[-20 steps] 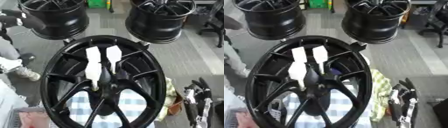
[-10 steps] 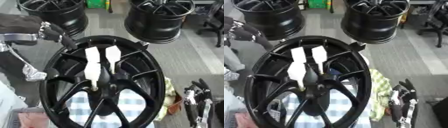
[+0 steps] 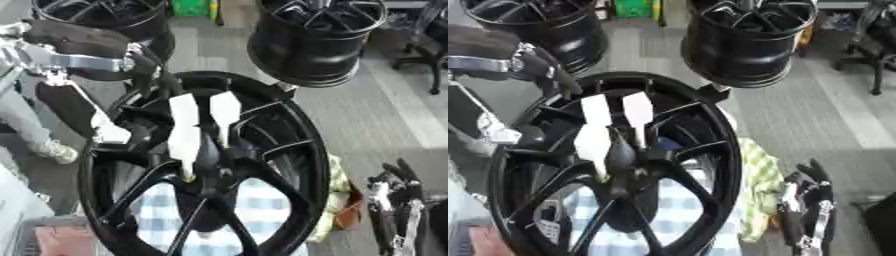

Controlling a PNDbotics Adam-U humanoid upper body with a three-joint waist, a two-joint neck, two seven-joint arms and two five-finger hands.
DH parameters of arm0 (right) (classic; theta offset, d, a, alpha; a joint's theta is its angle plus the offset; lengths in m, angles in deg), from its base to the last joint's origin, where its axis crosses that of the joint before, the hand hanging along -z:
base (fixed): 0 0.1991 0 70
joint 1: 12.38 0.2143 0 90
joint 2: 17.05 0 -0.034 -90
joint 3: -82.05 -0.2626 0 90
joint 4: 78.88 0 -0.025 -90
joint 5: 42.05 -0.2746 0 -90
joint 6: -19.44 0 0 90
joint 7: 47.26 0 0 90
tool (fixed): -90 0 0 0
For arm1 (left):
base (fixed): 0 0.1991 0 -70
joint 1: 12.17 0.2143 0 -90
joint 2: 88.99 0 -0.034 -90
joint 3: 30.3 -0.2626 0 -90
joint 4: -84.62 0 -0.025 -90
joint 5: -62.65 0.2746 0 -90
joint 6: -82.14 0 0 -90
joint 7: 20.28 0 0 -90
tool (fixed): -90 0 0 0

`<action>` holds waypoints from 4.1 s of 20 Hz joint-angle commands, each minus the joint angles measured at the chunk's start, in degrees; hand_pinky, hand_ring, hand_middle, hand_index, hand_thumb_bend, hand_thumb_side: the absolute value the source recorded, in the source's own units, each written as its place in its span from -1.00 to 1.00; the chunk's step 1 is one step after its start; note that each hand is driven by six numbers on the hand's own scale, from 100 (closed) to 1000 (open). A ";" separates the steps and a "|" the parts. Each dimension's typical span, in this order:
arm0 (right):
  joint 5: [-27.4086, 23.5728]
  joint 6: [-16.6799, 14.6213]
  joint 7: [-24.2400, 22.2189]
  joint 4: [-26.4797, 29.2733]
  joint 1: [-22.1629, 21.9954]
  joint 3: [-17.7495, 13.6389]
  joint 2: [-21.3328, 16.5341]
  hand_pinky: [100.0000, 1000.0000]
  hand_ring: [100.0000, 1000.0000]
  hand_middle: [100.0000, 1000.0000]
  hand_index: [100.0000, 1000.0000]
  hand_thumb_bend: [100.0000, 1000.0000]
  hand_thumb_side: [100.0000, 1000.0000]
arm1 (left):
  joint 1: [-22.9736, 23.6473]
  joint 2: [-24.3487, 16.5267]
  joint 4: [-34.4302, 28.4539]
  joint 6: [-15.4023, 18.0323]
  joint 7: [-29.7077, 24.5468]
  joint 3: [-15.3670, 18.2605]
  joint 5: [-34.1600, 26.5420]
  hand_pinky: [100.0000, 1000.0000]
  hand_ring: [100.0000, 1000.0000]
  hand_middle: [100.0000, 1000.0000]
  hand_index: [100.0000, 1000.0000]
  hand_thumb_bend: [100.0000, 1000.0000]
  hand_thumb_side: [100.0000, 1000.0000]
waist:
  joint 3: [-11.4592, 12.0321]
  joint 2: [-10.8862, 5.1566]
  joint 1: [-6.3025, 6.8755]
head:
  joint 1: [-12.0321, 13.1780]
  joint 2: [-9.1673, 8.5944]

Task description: Pull the pin out of the wheel hub.

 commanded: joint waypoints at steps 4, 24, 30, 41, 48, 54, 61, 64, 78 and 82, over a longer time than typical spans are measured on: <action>-0.39 -2.57 1.90 0.37 0.52 0.34 -0.72 0.00 0.06 0.34 0.72 -1.00 0.01 | -2.24 2.23 3.24 1.77 -0.19 -1.26 3.73 0.21 0.25 0.43 0.85 -0.46 -0.22 | -0.48 -0.41 0.02 | 0.64 0.28; -0.58 -2.91 1.58 0.12 1.01 0.63 -0.50 0.00 0.06 0.34 0.72 -1.00 0.01 | -2.55 6.33 7.21 4.28 -0.19 -5.04 8.24 0.17 0.22 0.41 0.85 -0.48 -0.19 | -1.22 -0.37 -0.08 | 1.49 0.28; -0.49 -2.91 1.65 0.09 0.99 0.51 -0.51 0.00 0.06 0.34 0.72 -1.00 0.01 | -2.82 5.72 5.98 4.42 -0.19 -4.89 8.14 -0.01 0.04 0.38 0.84 -0.51 -0.18 | -1.10 -0.46 0.00 | 1.45 0.28; -0.27 -2.94 1.82 -0.03 1.04 0.34 -0.54 0.00 0.06 0.34 0.72 -1.00 0.01 | -2.48 4.93 4.56 3.96 -0.19 -5.50 7.78 -0.14 -0.07 0.34 0.84 -0.54 -0.18 | -1.02 -0.66 0.16 | 1.23 0.28; -0.20 -2.97 1.92 0.00 1.10 0.24 -0.51 0.00 0.06 0.34 0.72 -1.00 0.01 | -1.73 4.83 4.78 4.56 -0.19 -6.44 8.62 -0.12 -0.05 0.33 0.82 -0.55 -0.20 | -1.02 -0.61 0.18 | 1.14 0.28; -0.20 -2.93 1.93 0.02 1.12 0.21 -0.53 0.00 0.06 0.34 0.71 -1.00 0.01 | -1.26 4.81 4.99 5.04 -0.19 -6.86 9.33 -0.08 -0.01 0.32 0.80 -0.60 -0.25 | -0.99 -0.63 0.17 | 1.09 0.28; -0.19 -2.89 2.00 0.04 1.11 0.13 -0.54 0.00 0.06 0.34 0.71 -1.00 0.01 | -0.70 4.40 5.61 5.32 -0.19 -6.80 11.08 -0.08 -0.01 0.30 0.77 -0.58 -0.24 | -0.92 -0.61 0.16 | 1.02 0.28; -0.20 -2.85 2.04 0.07 1.09 0.10 -0.56 0.00 0.06 0.34 0.71 -1.00 0.01 | -0.37 4.22 5.79 5.55 -0.19 -6.81 11.68 -0.10 -0.02 0.28 0.75 -0.58 -0.25 | -0.87 -0.61 0.16 | 0.98 0.28; -0.20 -2.73 2.11 0.08 1.04 0.05 -0.57 0.00 0.06 0.34 0.71 -1.00 0.01 | 0.05 4.09 4.73 4.57 -0.19 -5.64 9.58 -0.35 -0.24 -0.14 0.41 -0.83 -0.33 | -0.69 -0.62 0.12 | 0.87 0.28; -0.18 -2.75 2.12 0.06 1.07 0.04 -0.55 0.00 0.06 0.34 0.71 -1.00 0.01 | 0.00 4.12 3.69 3.81 -0.17 -5.05 8.29 -0.42 -0.31 -0.22 0.32 -0.92 -0.39 | -0.68 -0.64 0.12 | 0.81 0.28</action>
